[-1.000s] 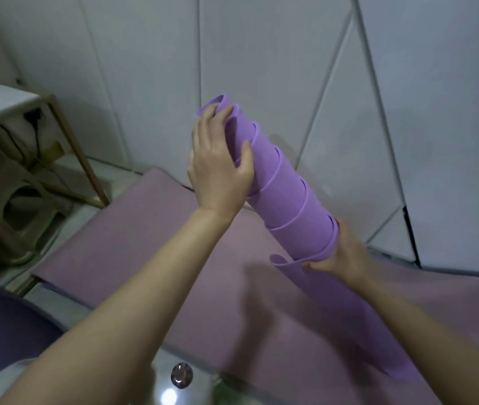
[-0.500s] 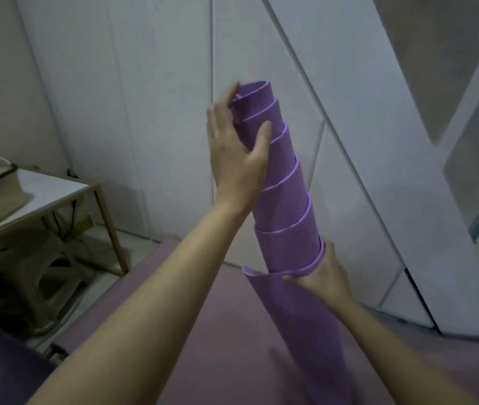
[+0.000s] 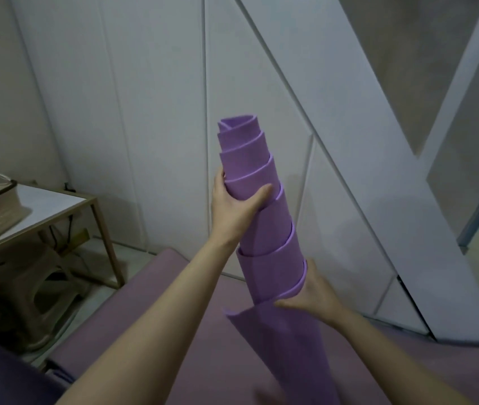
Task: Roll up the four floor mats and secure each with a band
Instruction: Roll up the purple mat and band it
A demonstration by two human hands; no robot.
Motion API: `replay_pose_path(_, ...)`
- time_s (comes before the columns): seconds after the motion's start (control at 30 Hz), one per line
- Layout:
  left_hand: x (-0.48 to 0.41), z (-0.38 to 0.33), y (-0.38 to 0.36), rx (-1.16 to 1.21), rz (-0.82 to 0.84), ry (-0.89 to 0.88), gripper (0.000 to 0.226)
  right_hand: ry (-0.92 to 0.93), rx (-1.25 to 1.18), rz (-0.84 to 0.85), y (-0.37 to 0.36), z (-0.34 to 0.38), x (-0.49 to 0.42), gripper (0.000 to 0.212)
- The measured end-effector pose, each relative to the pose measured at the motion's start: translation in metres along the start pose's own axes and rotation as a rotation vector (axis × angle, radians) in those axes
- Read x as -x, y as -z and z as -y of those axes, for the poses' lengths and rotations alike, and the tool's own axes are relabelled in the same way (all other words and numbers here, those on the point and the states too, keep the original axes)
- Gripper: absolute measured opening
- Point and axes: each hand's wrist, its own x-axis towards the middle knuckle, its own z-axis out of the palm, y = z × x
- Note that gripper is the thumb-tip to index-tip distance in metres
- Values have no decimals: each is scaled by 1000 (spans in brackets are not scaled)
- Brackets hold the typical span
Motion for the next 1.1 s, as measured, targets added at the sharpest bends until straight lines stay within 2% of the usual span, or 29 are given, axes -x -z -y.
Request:
replay_pose_path(0.13, -17, -46, -28, -39, -28, -154, 85, 16, -72, -119, 21, 26, -13, 111)
replay_pose_path(0.23, -23, -83, -50, -85, -14, -288, 90, -23, -161, -208, 24, 47, -22, 119)
replay_pose_path(0.33, -17, -95, -60, -143, 27, -351, 89, -30, -289, -205, 15, 54, -22, 119)
replay_pose_path(0.47, 0, -65, -47, -184, 21, -249, 84, -114, -225, -125, -9, 48, -7, 124)
replay_pose_path(0.53, 2, -49, -30, -162, -23, -158, 83, -88, -218, -62, -21, 46, 0, 121)
replay_pose_path(0.57, 1, -42, -20, -143, -38, -122, 82, -51, -234, -30, -24, 47, 2, 118)
replay_pose_path(0.67, 7, -22, 6, -149, -11, -51, 69, 70, -293, 45, -26, 48, 0, 88)
replay_pose_path(0.7, 10, -15, 13, -162, 10, -41, 65, 108, -287, 57, -26, 49, -2, 87)
replay_pose_path(0.8, 20, 2, 28, -153, 53, -10, 68, 181, -248, 100, -29, 52, -4, 103)
replay_pose_path(0.9, 29, 16, 39, -161, 131, 42, 70, 224, -255, 107, -31, 52, -3, 91)
replay_pose_path(1.1, 48, 45, 58, -165, 239, 158, 77, 282, -217, 166, -31, 48, -12, 94)
